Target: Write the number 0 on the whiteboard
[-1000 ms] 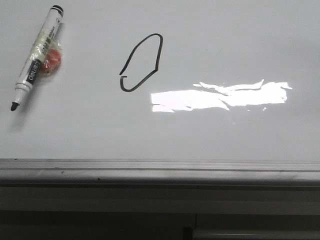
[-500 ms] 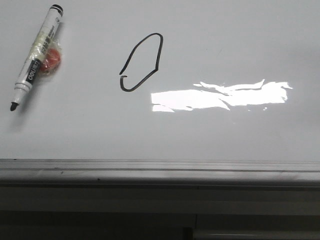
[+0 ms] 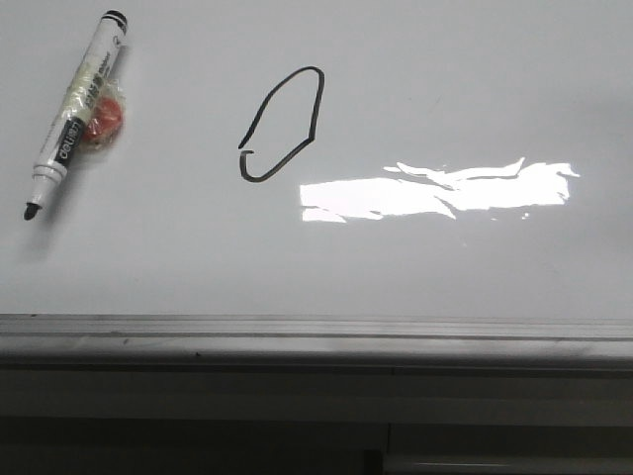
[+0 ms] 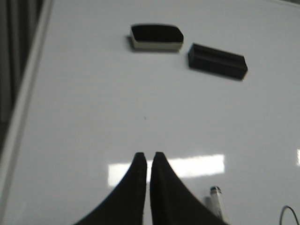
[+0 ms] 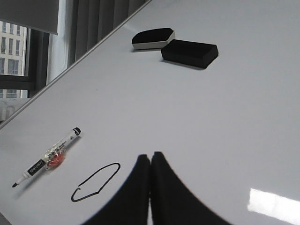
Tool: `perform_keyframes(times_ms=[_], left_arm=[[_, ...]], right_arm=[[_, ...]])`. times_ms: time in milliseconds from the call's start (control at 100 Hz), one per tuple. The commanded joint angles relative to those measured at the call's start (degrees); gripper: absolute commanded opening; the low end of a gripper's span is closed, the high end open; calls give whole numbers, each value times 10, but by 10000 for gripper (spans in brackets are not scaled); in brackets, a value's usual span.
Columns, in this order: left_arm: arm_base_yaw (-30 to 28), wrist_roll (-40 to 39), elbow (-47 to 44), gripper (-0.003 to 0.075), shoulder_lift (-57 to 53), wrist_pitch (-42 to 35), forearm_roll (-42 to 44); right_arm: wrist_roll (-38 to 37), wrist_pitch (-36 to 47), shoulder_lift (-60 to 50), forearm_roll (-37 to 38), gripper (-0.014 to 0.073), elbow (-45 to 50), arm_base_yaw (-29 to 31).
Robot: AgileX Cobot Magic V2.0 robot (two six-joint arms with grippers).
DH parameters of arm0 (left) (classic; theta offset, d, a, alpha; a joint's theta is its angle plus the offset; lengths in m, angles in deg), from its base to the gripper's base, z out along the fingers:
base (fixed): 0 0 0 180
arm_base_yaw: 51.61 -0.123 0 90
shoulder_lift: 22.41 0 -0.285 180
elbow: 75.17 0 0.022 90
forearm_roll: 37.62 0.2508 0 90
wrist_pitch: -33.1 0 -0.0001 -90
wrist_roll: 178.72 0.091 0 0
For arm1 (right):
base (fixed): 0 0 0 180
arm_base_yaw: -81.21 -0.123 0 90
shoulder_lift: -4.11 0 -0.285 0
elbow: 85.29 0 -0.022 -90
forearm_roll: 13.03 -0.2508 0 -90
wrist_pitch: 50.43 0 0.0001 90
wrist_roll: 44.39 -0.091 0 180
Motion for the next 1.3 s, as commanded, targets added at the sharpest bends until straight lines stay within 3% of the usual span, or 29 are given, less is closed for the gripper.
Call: perform_keyframes(times_ms=[0, 130, 180, 220, 280, 400, 470, 650, 820, 940, 1100, 1291], left_arm=[[-25, 18, 16, -20, -25, -5, 8], [-50, 31, 11, -20, -33, -24, -14], [-50, 97, 12, -20, -33, -22, -94], [-50, 206, 12, -20, -34, -19, -179], [-50, 406, 16, -20, -35, -8, -382], [-60, 914, 23, -20, -35, 36, -800], [-69, 1029, 13, -20, -35, 39, -933], [-108, 1035, -47, -20, -35, 27, -990], [-143, 1036, -148, -20, -45, -115, -927], [-164, 1032, -200, -20, -78, -129, -958], [-169, 1012, -200, -20, -78, -3, -911], [-169, 899, -200, -20, -78, 119, -806]], right_arm=[[4, 30, 6, 5, -59, -15, 3], [4, 30, 6, 5, -59, -15, 3], [4, 30, 6, 5, -59, -15, 3], [4, 30, 6, 5, -59, -15, 3], [4, 30, 6, 5, -59, -15, 3], [4, 30, 6, 5, -59, -15, 3], [4, 30, 6, 5, -59, -15, 3], [4, 31, 6, 5, -59, -15, 3], [4, 31, 6, 5, -59, -15, 3], [4, 31, 6, 5, -59, -15, 3], [4, 31, 6, 5, -59, -15, 3], [4, 31, 6, 5, -59, -15, 3]])
